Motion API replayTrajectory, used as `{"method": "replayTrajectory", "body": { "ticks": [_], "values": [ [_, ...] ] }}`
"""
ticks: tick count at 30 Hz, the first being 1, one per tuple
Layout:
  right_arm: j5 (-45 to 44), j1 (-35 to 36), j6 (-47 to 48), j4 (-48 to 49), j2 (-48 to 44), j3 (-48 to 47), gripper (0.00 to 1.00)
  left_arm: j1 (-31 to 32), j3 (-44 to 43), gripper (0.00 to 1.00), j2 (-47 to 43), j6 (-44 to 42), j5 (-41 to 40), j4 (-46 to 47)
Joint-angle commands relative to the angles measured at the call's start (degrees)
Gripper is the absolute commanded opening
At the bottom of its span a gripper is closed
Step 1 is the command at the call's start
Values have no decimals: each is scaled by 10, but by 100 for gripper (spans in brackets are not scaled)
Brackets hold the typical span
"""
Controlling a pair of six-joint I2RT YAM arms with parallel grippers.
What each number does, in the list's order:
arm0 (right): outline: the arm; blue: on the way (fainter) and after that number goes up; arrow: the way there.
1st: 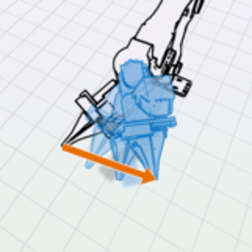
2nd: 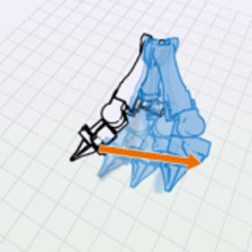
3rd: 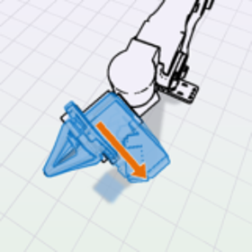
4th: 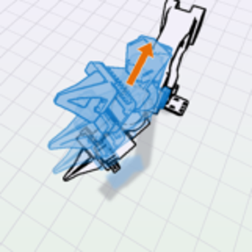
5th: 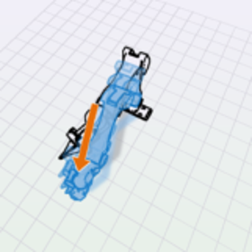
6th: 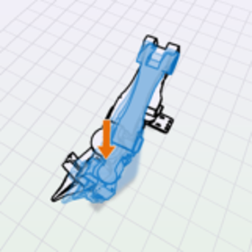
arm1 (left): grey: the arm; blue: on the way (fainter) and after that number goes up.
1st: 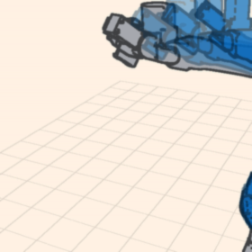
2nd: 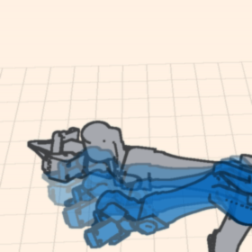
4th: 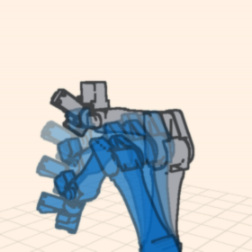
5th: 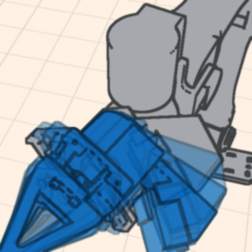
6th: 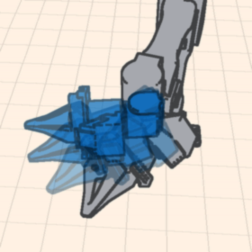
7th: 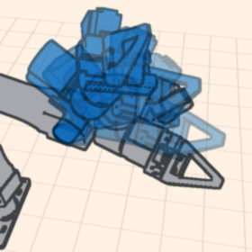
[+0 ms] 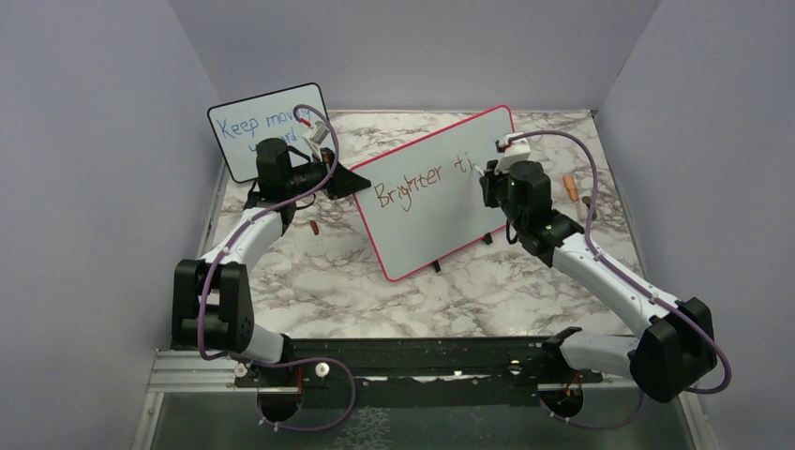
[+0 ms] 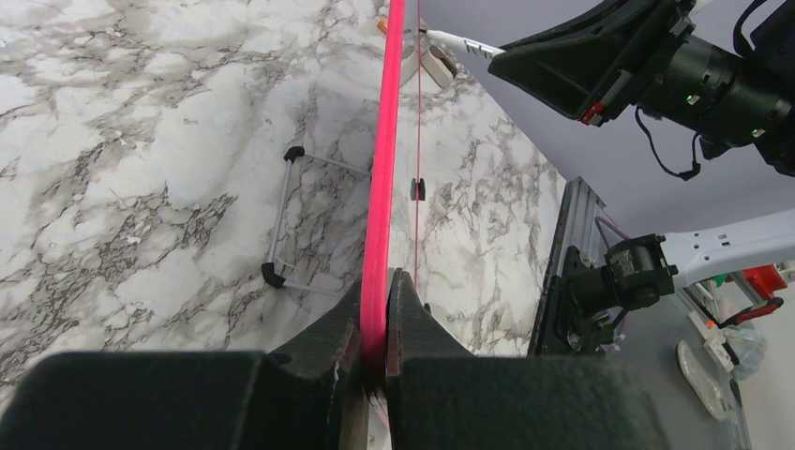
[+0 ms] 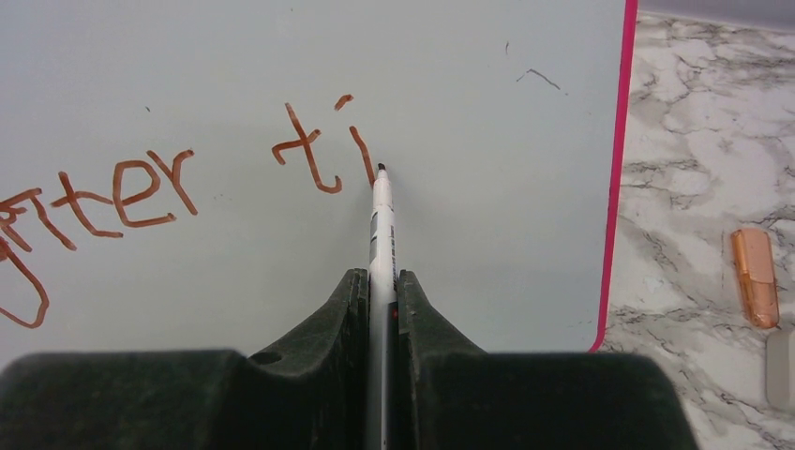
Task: Write a sentence on the whiteboard
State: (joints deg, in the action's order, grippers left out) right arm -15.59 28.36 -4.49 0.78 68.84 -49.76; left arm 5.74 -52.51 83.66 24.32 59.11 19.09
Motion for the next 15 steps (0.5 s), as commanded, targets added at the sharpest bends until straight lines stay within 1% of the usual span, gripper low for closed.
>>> {"method": "replayTrajectory", "body": {
  "ticks": [1, 15],
  "values": [
    [-7, -7, 7, 34, -7, -28, 1, 10, 10, 0, 23, -58, -43, -59],
    [13, -18, 10, 42, 17, -43, 1, 9, 10, 0, 26, -59, -42, -60]
  ]
}}
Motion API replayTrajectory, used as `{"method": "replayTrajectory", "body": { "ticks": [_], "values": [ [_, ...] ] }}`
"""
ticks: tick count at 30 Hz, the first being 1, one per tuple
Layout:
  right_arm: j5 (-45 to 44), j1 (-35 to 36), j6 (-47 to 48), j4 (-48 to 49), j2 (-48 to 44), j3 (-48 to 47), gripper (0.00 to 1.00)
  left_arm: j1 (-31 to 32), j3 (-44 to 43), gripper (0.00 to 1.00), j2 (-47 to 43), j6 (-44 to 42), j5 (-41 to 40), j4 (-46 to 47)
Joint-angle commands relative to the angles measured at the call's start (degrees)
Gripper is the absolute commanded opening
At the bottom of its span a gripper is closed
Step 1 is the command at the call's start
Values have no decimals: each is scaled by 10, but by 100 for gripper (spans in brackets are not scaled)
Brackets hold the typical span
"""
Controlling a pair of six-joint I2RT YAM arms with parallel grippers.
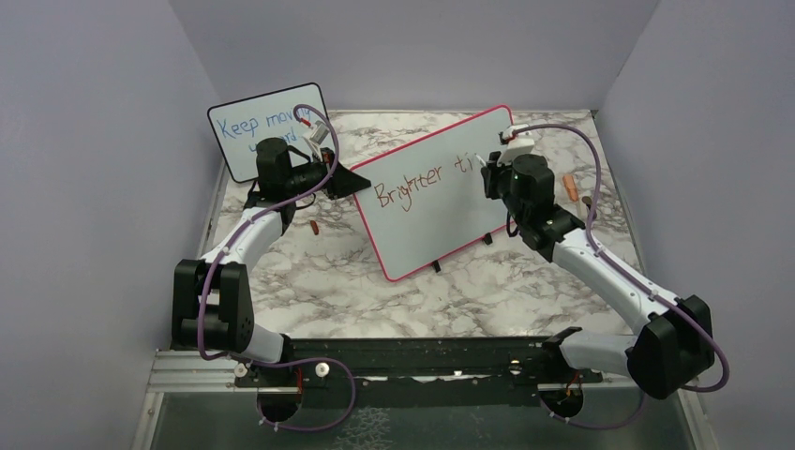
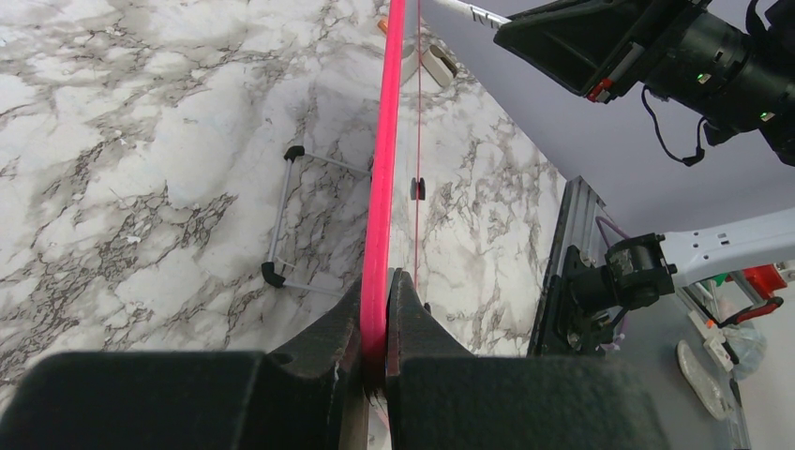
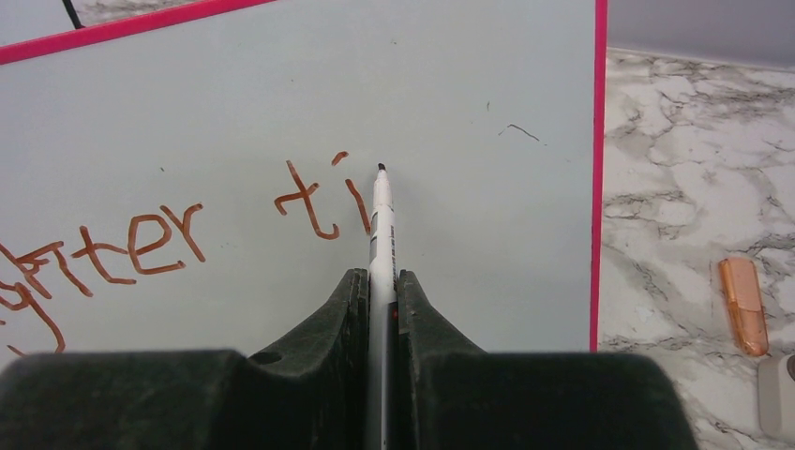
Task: Write a sentence on the whiteboard
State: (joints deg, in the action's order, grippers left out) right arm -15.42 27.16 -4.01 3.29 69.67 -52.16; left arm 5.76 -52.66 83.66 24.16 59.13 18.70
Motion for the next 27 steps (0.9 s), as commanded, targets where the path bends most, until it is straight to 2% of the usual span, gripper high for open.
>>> {"method": "replayTrajectory", "body": {
  "ticks": [1, 27],
  "values": [
    [11, -8, 6, 18, 10, -20, 1, 9, 12, 0, 26, -58, -43, -56],
    [23, -12, -7, 3, 20, -4, 1, 10, 11, 0, 27, -58, -42, -56]
  ]
}}
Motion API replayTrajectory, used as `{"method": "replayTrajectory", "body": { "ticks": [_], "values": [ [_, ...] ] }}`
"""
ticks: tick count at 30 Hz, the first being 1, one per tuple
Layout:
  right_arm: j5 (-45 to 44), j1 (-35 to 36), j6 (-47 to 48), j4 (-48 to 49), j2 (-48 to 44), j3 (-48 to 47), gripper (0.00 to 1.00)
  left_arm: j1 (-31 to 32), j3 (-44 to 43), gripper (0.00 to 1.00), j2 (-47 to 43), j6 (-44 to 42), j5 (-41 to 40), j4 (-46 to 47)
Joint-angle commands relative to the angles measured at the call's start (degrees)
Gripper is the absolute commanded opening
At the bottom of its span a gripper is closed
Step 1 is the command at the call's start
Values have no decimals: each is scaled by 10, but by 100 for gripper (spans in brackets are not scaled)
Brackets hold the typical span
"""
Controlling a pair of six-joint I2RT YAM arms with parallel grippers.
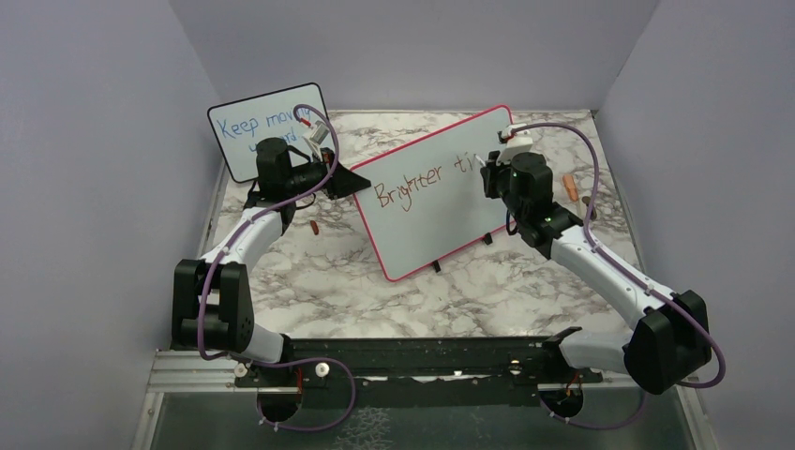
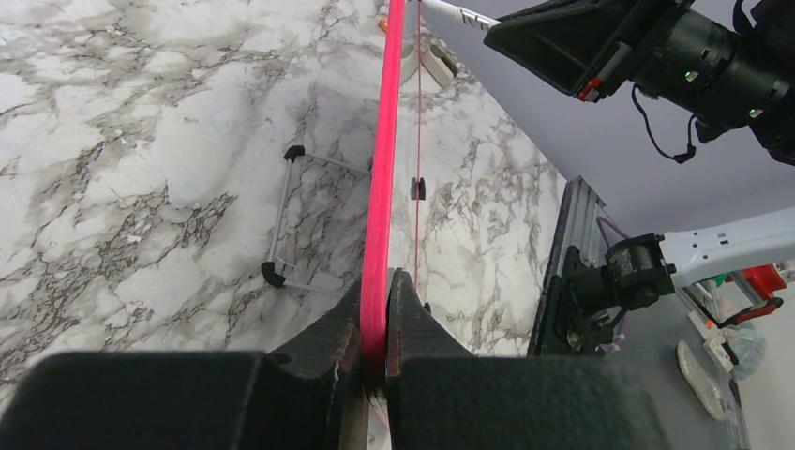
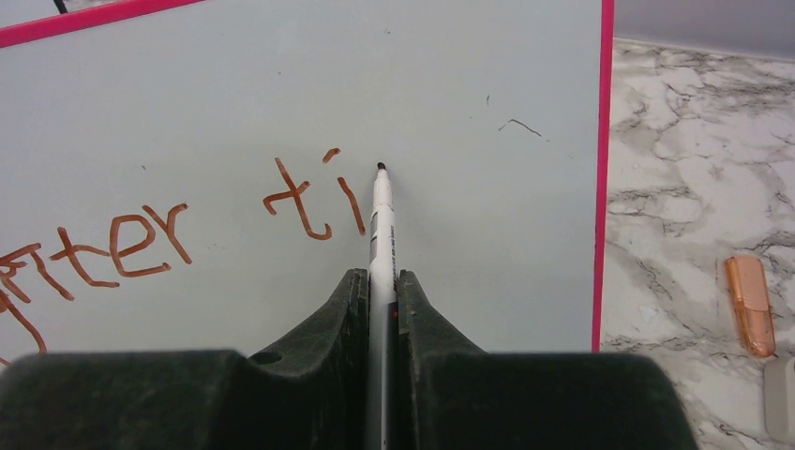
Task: Write a sentence on the whiteboard
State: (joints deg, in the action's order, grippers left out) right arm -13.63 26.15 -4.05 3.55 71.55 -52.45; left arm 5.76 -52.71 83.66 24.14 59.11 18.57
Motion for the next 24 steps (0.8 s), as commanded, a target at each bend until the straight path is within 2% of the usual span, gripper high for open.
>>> {"method": "replayTrajectory", "body": {
  "ticks": [1, 24],
  "values": [
    [6, -2, -9, -3, -1, 3, 1, 9, 11, 0, 27, -58, -42, -55],
    [-1, -2, -23, -33, -30, 39, 1, 9, 11, 0, 27, -59, -44, -56]
  ]
}}
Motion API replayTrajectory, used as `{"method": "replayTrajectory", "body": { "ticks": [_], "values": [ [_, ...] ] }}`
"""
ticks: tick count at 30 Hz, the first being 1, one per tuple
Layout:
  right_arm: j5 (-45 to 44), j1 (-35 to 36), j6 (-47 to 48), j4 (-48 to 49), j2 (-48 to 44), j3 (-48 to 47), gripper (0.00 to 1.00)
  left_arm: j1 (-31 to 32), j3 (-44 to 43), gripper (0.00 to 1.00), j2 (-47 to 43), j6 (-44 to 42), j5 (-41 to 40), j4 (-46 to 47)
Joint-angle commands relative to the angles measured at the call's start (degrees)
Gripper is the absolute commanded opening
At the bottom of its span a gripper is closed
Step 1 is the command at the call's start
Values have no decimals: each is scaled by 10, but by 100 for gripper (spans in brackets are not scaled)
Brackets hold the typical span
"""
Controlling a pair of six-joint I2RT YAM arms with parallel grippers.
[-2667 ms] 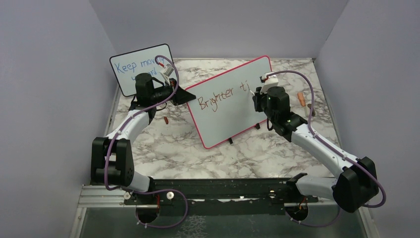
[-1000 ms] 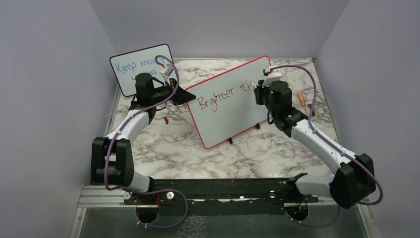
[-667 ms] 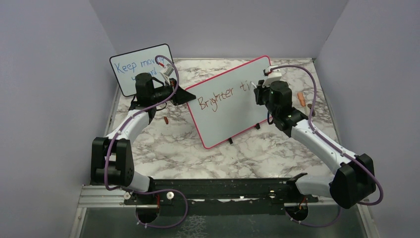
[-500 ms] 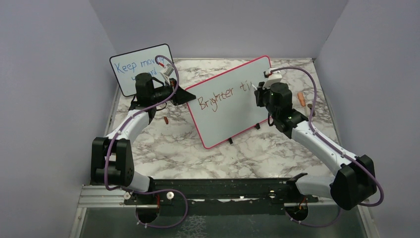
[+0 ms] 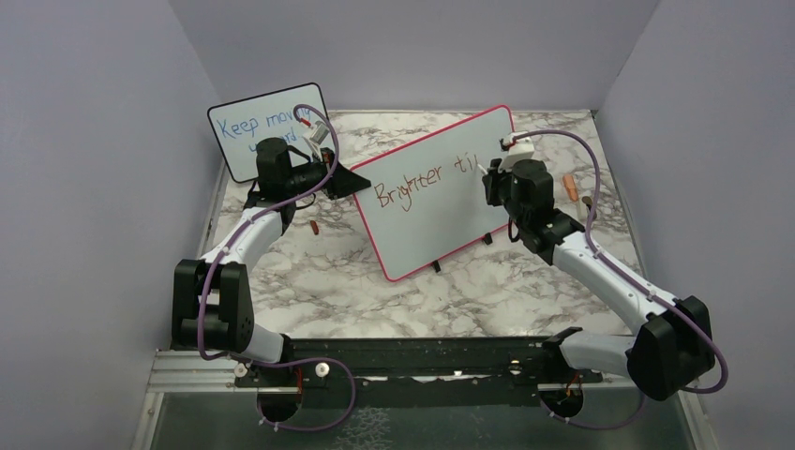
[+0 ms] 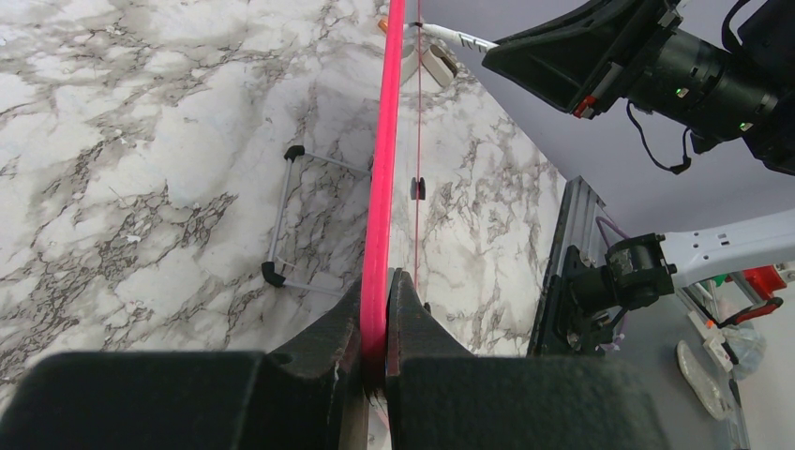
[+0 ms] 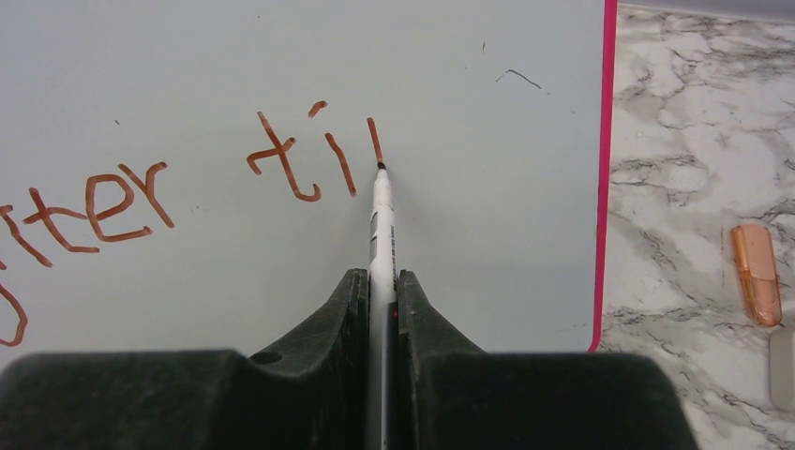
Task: Write a sentence on the whiteboard
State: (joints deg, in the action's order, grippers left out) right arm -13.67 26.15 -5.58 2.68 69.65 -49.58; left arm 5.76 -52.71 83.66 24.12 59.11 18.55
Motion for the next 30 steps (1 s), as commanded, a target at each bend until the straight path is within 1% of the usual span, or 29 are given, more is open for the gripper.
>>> {"method": "replayTrajectory", "body": {
  "ticks": [1, 9, 16, 30],
  "values": [
    [-1, -2, -8, -25, -11, 11, 1, 10, 11, 0, 26, -58, -44, -56],
    [-6, -2, -8, -23, -14, 16, 1, 9, 11, 0, 27, -58, -43, -56],
    [-8, -2, -3, 7, -6, 7, 1, 10, 11, 0, 27, -59, -43, -57],
    [-24, -2, 15, 36, 13, -21, 1, 9, 10, 0, 27, -59, -42, -57]
  ]
}}
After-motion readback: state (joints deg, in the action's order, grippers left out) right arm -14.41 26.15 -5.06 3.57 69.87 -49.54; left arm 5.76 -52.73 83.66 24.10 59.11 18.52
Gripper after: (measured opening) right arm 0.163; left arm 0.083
